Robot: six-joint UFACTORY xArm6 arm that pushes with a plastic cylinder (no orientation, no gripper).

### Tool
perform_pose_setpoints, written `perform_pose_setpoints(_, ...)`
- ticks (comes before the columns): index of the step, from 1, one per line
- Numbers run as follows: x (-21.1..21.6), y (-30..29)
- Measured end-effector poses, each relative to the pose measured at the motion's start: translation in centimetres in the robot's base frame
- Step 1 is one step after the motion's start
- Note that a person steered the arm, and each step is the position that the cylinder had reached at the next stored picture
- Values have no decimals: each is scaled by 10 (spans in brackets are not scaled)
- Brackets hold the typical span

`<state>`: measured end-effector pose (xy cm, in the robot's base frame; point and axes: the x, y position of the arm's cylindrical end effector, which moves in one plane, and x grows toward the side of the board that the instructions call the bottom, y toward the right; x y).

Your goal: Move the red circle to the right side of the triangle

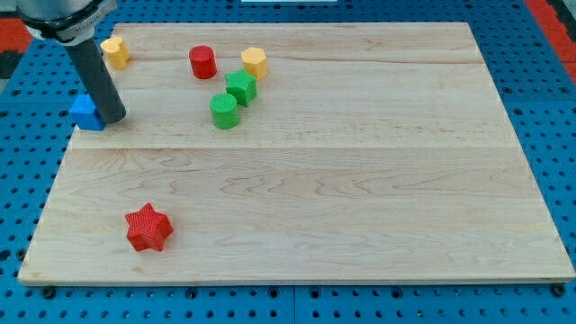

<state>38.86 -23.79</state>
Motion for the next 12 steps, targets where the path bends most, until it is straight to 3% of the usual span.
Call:
perform_pose_setpoints(1,-19,34)
perform_pose_setpoints(3,-126,64)
perform_pose_setpoints(4,-157,77)
perform_pose_setpoints(5,-162,129)
perform_pose_setpoints(12,-172,130)
